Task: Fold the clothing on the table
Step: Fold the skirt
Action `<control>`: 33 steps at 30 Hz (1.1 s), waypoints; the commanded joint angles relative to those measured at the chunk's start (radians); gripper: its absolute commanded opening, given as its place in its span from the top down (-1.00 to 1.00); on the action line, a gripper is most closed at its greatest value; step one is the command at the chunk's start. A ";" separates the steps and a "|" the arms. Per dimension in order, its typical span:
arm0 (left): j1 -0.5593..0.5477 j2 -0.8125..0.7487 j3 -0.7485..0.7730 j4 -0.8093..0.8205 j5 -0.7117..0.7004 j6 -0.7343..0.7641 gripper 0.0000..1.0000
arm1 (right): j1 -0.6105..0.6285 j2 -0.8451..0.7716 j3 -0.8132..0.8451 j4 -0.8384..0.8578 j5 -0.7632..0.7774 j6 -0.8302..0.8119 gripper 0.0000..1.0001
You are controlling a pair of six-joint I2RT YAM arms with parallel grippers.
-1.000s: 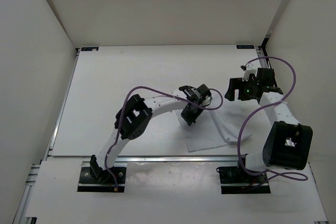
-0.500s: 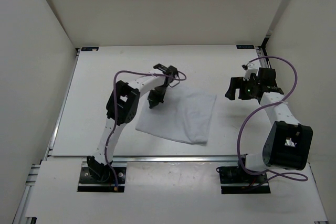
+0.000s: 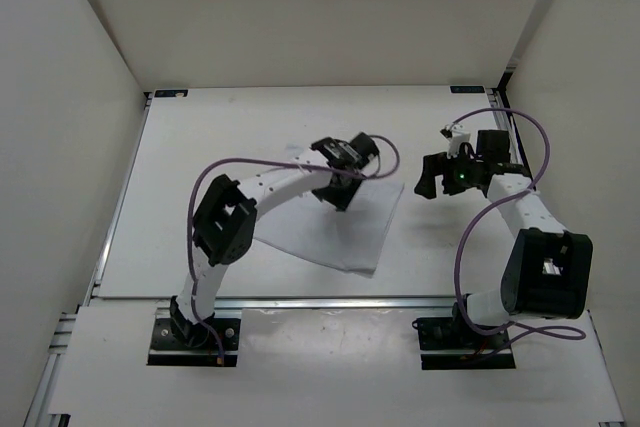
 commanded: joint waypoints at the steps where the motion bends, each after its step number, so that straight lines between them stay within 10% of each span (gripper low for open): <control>1: -0.073 -0.087 -0.099 0.074 0.229 -0.010 -0.17 | 0.004 0.015 0.042 0.040 -0.033 0.012 -0.98; 3: -0.087 -0.122 -0.181 0.140 0.324 -0.038 -0.04 | 0.009 0.020 0.042 0.060 -0.036 0.041 -0.98; 5: -0.092 -0.153 -0.252 0.183 0.358 -0.058 0.74 | 0.021 0.015 0.035 0.074 -0.038 0.056 -0.96; 7: -0.089 -0.165 -0.309 0.176 0.379 -0.093 1.00 | 0.035 0.013 0.030 0.076 -0.026 0.059 -0.95; 20: 0.039 0.021 -0.348 -0.114 0.162 -0.102 1.00 | -0.005 0.012 0.064 0.082 -0.013 0.076 -0.91; 28: 0.331 -0.100 -0.329 -0.133 -0.001 -0.101 1.00 | 0.018 0.009 0.090 0.056 -0.023 0.098 -0.88; 33: 0.324 -0.243 -0.292 0.022 0.108 -0.041 1.00 | 0.038 0.006 0.079 0.034 -0.058 0.041 -0.97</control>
